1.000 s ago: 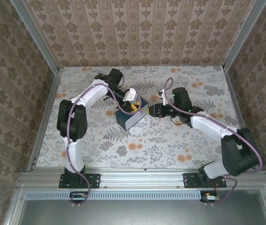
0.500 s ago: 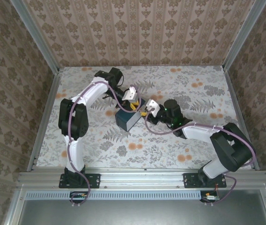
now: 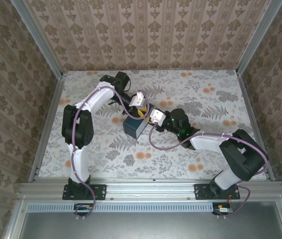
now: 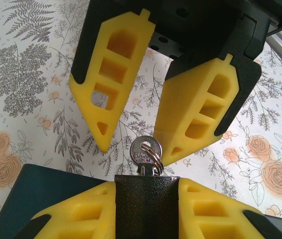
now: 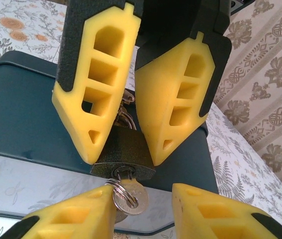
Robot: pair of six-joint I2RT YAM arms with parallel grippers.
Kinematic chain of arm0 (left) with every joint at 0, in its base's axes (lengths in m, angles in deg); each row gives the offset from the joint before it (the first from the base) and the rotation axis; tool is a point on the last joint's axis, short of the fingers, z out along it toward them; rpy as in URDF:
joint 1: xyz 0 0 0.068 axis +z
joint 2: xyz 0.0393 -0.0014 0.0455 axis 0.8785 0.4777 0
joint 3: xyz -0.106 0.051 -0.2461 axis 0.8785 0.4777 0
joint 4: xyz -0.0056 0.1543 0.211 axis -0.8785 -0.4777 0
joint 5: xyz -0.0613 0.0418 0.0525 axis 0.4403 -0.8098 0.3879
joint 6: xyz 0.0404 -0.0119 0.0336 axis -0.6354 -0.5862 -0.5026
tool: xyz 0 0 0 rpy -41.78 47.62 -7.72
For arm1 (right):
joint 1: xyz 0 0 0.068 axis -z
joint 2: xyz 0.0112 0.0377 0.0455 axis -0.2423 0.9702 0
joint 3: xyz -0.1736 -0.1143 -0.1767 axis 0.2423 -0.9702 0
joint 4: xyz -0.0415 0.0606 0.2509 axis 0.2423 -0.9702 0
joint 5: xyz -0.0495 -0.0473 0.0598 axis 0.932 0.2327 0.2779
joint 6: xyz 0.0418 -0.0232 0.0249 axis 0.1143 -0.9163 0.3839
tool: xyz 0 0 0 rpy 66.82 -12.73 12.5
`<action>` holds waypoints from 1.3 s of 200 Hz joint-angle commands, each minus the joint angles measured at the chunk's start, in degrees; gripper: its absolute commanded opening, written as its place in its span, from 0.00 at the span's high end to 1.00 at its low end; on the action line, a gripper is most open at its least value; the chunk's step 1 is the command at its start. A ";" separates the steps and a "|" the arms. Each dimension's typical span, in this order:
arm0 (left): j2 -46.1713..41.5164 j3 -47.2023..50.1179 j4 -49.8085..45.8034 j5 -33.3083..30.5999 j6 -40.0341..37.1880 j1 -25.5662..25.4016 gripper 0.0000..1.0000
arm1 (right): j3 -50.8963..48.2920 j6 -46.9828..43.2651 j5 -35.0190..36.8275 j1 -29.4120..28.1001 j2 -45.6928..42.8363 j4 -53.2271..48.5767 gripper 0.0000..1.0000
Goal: Unlock the padlock with the key
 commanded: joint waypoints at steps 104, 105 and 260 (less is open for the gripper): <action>-2.30 0.34 -2.78 5.00 -2.67 0.11 0.88 | 1.83 -0.28 1.31 -2.28 -1.71 -1.03 0.88; -2.29 0.34 -2.78 5.01 -2.67 0.11 0.88 | 1.92 -0.12 1.24 -2.28 -1.76 -1.09 0.89; -6.42 3.03 8.25 5.97 8.62 4.53 0.52 | 7.71 28.12 -3.40 1.20 -7.71 -29.12 0.68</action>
